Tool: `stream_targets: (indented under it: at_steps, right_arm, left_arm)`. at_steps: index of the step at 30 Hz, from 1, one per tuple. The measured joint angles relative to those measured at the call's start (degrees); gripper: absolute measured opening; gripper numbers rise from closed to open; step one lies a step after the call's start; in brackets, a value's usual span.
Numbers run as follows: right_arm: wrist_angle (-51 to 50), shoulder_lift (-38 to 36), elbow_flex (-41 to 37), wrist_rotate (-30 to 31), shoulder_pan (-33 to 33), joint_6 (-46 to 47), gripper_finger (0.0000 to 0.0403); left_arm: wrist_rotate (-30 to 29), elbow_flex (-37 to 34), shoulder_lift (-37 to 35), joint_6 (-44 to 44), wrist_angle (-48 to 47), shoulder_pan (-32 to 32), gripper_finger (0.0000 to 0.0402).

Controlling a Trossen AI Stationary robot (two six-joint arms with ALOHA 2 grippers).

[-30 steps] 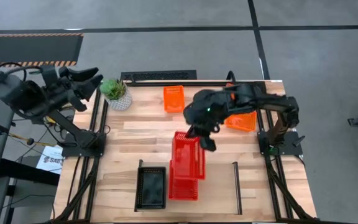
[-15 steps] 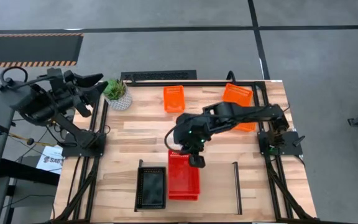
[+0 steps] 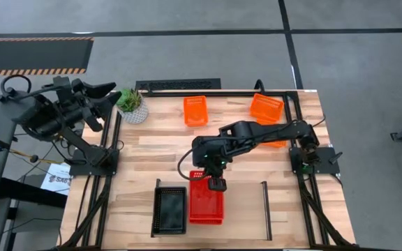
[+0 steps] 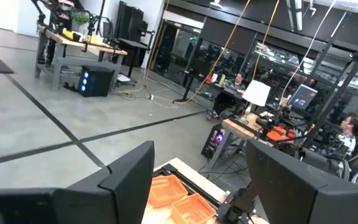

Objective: Stack baskets on shelf by color
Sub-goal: Stack the red bin on the top of the red bins on the shelf

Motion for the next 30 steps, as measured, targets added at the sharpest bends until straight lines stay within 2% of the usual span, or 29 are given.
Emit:
stream_targets:
  at_steps: [11,21,30]
  right_arm:
    - [0.1,-0.1,0.1,0.0,0.6,1.5,0.0029]
    - [0.2,-0.1,0.1,0.0,1.3,1.6,0.0018]
    - [0.2,-0.1,0.1,0.0,1.5,1.6,0.0042]
  left_arm:
    - [0.0,0.0,0.0,0.0,-0.1,0.0,0.0242]
    - [0.0,0.0,0.0,0.6,-0.1,0.0,0.0242]
    - [0.0,0.0,0.0,0.6,-0.1,0.0,0.0242]
